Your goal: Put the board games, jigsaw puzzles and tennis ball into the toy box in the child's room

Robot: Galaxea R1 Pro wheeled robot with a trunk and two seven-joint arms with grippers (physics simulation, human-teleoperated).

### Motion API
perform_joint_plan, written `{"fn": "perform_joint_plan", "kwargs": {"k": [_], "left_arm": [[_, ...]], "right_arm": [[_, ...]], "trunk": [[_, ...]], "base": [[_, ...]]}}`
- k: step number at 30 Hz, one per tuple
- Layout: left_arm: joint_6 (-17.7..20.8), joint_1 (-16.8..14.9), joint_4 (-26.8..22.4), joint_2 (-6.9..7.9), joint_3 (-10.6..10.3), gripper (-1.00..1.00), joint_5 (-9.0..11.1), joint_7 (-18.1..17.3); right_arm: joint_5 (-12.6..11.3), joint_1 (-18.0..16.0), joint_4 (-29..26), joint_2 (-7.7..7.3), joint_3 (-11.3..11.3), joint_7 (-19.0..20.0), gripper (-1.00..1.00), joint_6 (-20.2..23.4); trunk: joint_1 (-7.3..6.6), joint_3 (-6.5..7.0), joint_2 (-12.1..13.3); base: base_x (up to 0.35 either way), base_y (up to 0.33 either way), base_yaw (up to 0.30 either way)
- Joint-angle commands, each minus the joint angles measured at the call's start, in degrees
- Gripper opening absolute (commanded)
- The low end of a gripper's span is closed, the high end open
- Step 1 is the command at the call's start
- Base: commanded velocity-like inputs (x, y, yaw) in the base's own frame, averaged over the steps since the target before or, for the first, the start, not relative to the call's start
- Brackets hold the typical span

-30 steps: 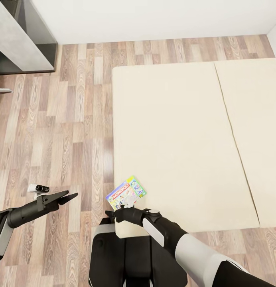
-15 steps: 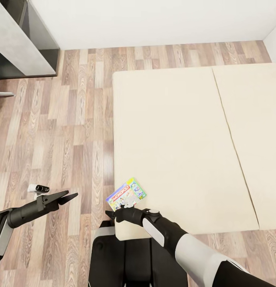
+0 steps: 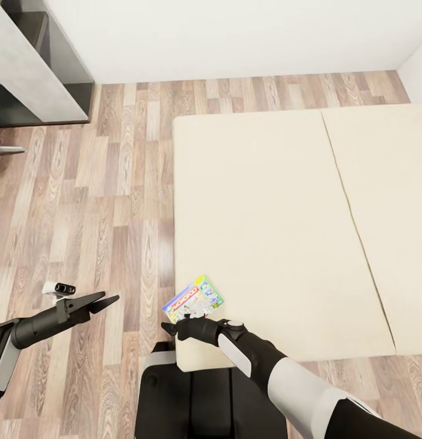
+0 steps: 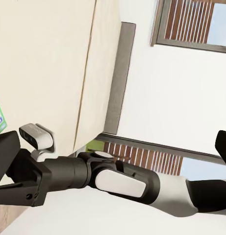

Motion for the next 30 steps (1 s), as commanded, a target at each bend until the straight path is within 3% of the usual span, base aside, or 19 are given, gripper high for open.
{"fn": "perform_joint_plan", "kwargs": {"k": [1, 30], "left_arm": [[0.61, 0.0, -0.01, 0.0, -0.04, 1.0, -0.02, -0.2], [0.61, 0.0, 0.28, -0.03, -0.13, 1.0, -0.07, -0.03]], "right_arm": [[-0.5, -0.05, 0.03, 0.0, 0.14, 0.05, 1.0, 0.22], [-0.5, -0.05, 0.29, 0.0, 0.22, -0.26, 1.0, 0.14]], "trunk": [[0.04, 0.04, -0.08], [0.04, 2.73, -0.08]], "base": [[0.0, 0.0, 0.0], [0.0, 0.0, 0.0]]}}
